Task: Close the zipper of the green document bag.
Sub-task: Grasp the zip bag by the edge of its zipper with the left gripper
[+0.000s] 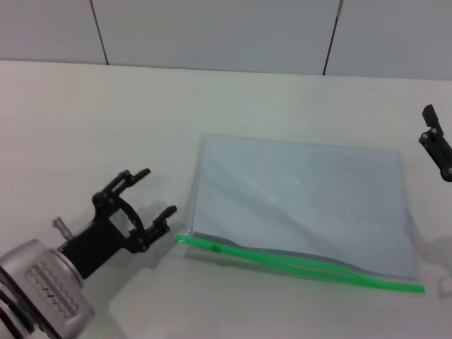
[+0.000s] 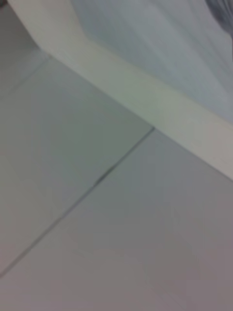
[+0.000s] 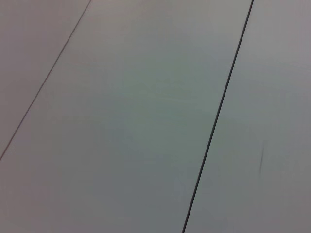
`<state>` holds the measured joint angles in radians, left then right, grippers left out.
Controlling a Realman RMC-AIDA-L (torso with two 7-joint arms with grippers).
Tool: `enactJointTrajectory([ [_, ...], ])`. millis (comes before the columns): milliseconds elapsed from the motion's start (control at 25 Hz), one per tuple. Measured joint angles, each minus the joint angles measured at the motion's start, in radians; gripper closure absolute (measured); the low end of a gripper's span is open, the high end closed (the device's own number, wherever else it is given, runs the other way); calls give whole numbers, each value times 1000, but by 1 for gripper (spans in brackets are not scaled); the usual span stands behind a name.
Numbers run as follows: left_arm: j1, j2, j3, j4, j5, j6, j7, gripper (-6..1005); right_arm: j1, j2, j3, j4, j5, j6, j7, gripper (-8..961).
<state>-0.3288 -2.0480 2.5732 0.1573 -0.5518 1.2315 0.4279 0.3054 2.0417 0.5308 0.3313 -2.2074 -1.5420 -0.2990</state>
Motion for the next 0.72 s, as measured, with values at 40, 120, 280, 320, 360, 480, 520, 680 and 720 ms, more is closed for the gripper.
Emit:
enactJointTrajectory([
  [40,0,0,0,3,12,-6,6,238,0,0,0,0,0,0,0,75],
  [120,-1,0,1,13,35,-26,13,238,1,0,0,0,0,0,0,75],
  [280,-1,-1,1,20,50,-55,36,239,1,0,0,0,0,0,0,75],
  [320,-1,-1,1,20,50,-56,40,239,1,0,0,0,0,0,0,75],
  [360,-1,-1,1,20,50,-57,43,239,1,0,0,0,0,0,0,75],
  [480,-4,-1,1,22,51,-57,66,240,1,0,0,0,0,0,0,75],
  [520,-7,-1,1,23,53,-57,81,240,1,0,0,0,0,0,0,75],
  [680,-22,-1,11,25,79,-57,125,241,1,0,0,0,-2,0,0,75],
  [720,-28,-1,13,25,87,-57,133,241,2,0,0,0,-3,0,0,75],
])
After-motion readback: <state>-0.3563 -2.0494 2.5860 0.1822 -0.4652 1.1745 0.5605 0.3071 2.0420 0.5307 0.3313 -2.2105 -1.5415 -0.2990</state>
